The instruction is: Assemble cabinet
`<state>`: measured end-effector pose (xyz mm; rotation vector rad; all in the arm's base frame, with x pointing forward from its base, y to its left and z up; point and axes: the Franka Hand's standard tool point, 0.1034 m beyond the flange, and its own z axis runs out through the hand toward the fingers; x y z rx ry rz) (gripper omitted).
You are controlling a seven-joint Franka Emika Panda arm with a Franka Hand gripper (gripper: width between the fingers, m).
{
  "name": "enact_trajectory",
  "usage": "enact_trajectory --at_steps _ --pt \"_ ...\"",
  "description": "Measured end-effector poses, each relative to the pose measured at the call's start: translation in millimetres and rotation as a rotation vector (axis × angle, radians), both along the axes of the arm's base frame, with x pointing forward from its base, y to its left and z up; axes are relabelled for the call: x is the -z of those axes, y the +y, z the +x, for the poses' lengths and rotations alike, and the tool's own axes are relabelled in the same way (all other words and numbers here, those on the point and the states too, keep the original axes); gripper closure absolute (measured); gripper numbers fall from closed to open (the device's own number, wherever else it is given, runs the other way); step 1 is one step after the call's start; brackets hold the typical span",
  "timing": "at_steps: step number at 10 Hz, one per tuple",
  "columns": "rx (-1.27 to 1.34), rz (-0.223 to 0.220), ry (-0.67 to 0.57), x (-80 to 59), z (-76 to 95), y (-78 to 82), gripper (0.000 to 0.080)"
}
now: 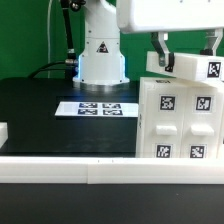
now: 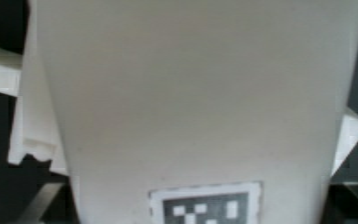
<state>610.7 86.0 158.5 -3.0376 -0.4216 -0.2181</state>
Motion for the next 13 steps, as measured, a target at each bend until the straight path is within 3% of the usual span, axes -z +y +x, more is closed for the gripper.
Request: enact_trajectory --at_steps 4,13 --pt "0.361 0.056 -0.026 0.2 3.2 -0.4 0.0241" --pt "1.086 0.210 0.039 1.0 4.9 -2.9 0.0240"
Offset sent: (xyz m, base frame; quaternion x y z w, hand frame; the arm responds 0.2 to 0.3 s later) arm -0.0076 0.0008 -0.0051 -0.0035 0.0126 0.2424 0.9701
